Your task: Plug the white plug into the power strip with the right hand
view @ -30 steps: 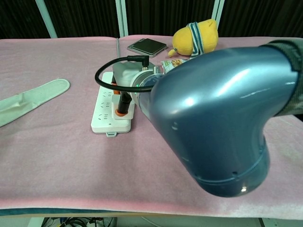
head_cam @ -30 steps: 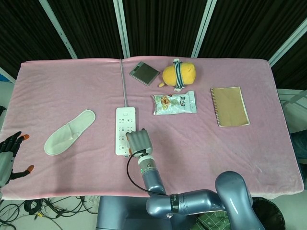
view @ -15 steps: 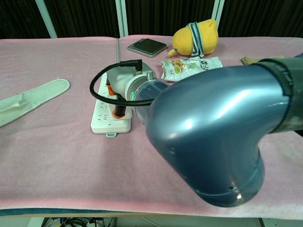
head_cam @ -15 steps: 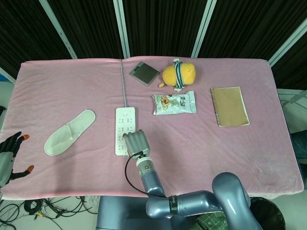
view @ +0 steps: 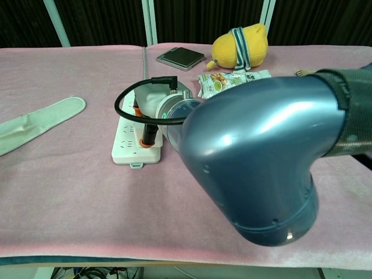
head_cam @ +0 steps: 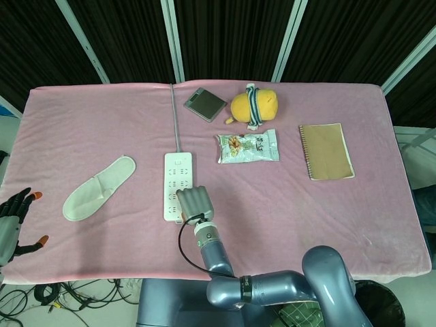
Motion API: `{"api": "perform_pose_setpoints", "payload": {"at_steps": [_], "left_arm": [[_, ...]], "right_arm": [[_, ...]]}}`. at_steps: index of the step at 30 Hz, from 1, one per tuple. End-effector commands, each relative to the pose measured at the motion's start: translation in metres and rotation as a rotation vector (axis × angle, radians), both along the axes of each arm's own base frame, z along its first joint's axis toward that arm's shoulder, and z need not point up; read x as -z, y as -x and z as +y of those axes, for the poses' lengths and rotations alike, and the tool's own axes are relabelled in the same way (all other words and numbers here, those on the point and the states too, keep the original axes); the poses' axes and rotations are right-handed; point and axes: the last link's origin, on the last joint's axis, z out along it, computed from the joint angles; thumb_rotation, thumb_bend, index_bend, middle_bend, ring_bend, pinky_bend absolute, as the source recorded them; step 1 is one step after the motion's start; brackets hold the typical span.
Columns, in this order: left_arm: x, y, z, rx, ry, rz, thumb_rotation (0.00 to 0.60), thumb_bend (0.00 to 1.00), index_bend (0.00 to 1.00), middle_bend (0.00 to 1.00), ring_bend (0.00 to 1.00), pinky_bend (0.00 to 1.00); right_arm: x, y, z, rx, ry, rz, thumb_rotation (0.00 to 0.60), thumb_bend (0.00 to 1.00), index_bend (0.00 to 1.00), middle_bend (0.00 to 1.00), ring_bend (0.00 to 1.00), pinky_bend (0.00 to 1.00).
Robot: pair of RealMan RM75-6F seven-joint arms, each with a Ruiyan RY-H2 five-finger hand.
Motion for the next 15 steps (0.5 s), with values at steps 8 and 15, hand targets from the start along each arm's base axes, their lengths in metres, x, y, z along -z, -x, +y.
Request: {"api": "perform_pose_setpoints", "payload": {"at_steps": [8,15], "left_arm": [[0.0002,-0.0001,0.0,-0.001,0.002,0.002,0.6,0.22,0.11,0.0,0.0,0.12],[0.0003,-0.0002,0.0002,-0.002,0.002,0.002,0.6,0.22,0.11,0.0,0.0,0.12]], "right_arm": [[0.0006,0.0019,0.0001,0.012,-0.009,-0.02,0.6,0.56,1.0,0.91,0.85,0.54],[0.0059,0.0013,0.0008,0.002,-0.021,-0.021,0.6,0.56,1.0,0.91,0.85,0.54]]}}
